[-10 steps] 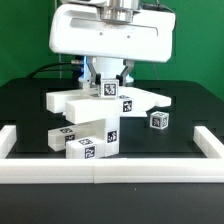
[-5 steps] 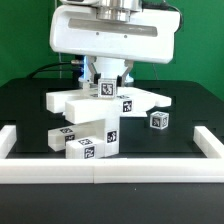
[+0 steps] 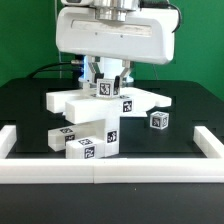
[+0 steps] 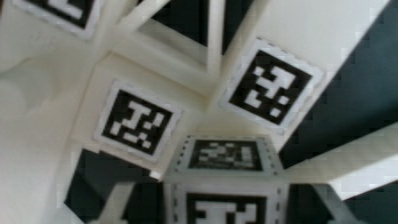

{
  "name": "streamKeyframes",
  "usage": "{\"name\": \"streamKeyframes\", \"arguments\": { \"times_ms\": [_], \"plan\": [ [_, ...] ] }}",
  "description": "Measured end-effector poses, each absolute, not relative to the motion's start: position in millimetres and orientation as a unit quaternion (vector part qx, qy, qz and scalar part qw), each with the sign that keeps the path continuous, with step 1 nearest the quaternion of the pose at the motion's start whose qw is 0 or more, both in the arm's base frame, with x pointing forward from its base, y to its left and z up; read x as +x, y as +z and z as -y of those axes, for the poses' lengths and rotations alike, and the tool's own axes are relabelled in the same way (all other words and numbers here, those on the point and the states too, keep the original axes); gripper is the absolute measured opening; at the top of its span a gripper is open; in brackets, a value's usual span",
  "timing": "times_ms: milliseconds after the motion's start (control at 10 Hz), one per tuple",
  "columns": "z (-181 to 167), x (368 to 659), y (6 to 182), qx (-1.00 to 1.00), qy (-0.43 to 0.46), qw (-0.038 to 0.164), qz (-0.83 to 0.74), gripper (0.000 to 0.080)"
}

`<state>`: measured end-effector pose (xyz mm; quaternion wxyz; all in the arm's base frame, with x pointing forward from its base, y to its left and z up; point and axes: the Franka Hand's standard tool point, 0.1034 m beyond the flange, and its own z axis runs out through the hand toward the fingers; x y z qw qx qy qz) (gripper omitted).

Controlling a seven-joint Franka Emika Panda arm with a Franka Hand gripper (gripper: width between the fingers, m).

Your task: Assemble chair

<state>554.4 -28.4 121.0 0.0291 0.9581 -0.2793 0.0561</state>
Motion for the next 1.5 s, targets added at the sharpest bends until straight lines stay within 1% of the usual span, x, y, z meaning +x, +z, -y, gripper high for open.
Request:
{"name": "streamKeyframes", "arguments": {
  "times_ms": [100,600,700,800,900,1000,1100,1200,1400,1500],
  "plan": [
    [28.2,554.4,120.9,0.952,0.057,0.028,0.298,0.0284],
    [24.3,554.7,120.7,0.88,0.058,0.007,0.472,0.0284],
    [23.7,554.7,120.6,0.87,0.058,0.004,0.489,0.0284],
    [25.8,554.8,120.9,0.879,0.058,0.005,0.474,0.0284],
    [30.6,555.0,121.4,0.889,0.059,0.007,0.453,0.038],
    [28.6,555.7,121.5,0.896,0.061,0.008,0.44,0.038],
    [24.3,556.4,121.7,0.902,0.063,0.01,0.426,0.0559],
    [22.5,557.9,122.4,0.913,0.066,0.01,0.402,0.0631],
    [22.9,557.4,121.8,0.955,0.072,0.019,0.288,0.0644],
    [20.9,557.5,123.5,0.964,0.071,0.02,0.254,0.0649]
  ]
}}
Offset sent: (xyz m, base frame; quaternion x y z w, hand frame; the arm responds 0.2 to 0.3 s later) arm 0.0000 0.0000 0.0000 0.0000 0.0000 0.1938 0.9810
